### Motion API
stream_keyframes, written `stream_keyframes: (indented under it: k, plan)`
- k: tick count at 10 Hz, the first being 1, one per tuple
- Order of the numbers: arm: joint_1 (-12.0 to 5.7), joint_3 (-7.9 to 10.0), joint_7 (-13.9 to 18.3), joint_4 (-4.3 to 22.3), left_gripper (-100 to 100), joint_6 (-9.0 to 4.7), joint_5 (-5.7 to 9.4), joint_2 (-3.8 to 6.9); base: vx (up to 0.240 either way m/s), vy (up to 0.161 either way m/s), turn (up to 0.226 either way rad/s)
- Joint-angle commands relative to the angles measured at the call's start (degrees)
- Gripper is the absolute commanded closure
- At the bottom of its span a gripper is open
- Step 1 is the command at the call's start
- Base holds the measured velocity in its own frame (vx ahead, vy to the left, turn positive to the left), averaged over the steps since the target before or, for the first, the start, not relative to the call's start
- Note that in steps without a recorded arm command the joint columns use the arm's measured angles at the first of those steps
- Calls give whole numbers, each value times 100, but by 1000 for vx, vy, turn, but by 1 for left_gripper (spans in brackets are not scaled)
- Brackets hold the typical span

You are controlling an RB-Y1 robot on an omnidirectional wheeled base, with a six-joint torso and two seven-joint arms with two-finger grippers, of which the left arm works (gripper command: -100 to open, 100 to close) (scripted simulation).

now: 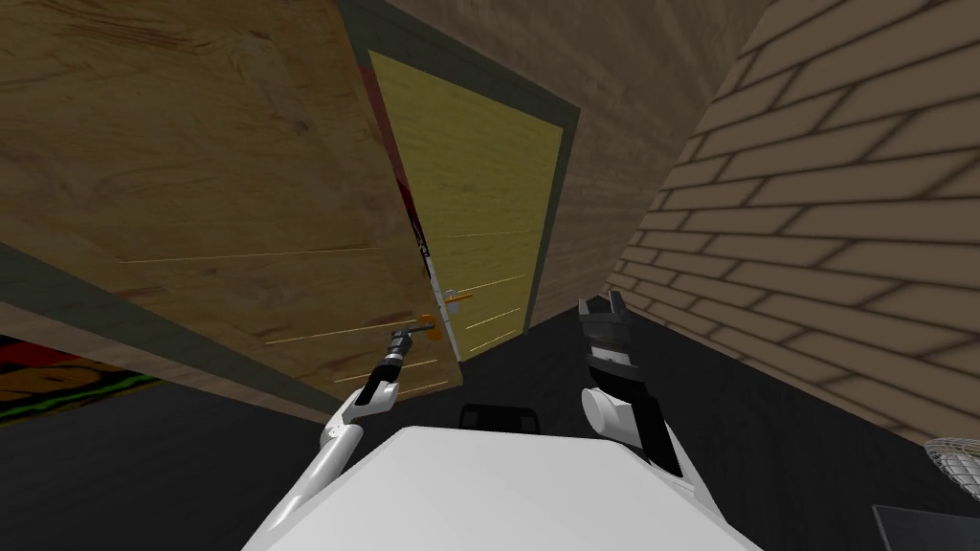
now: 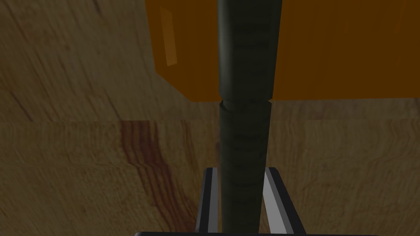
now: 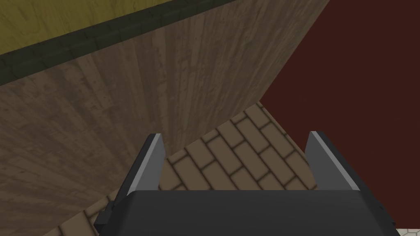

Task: Pull the door open

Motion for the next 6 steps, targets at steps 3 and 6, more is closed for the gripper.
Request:
stream_keyframes:
  k: [3, 6]
  plan:
    - [129, -119, 103, -60, 100, -103, 9, 100, -145, 32, -75]
    - [322, -316, 267, -171, 100, -283, 25, 265, -205, 58, -157]
